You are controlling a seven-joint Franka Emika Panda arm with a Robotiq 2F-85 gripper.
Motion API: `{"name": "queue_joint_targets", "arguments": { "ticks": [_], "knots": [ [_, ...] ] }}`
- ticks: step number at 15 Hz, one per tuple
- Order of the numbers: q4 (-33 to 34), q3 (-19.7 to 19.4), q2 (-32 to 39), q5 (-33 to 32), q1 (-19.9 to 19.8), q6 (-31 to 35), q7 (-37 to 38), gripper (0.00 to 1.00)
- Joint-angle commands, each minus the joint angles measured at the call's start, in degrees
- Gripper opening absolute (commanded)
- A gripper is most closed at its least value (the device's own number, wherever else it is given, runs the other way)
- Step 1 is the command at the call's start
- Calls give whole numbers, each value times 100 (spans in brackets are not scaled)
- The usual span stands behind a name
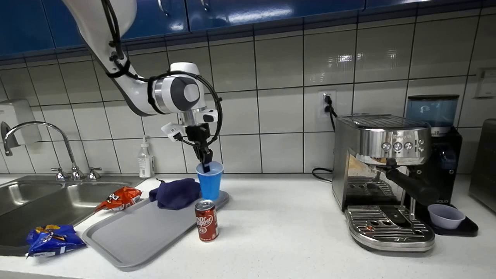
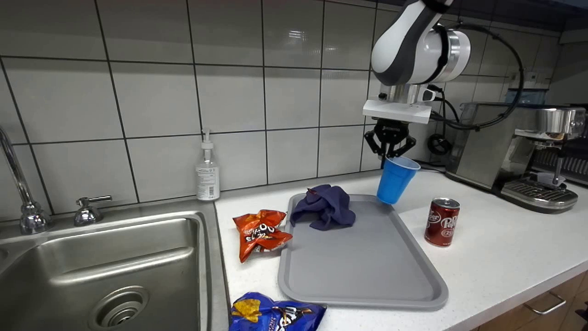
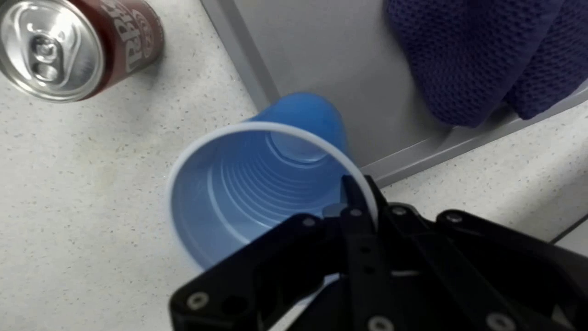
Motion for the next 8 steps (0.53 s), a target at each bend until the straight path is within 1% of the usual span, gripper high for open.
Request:
{"name": "queue_joint_targets", "arguments": {
  "ticks": [1, 5, 8],
  "knots": [
    [209, 15, 217, -23, 114, 14, -72, 1],
    [375, -43, 441, -193, 307, -22, -6, 1],
    [531, -155, 593, -445, 472, -39, 102, 1]
  ]
}}
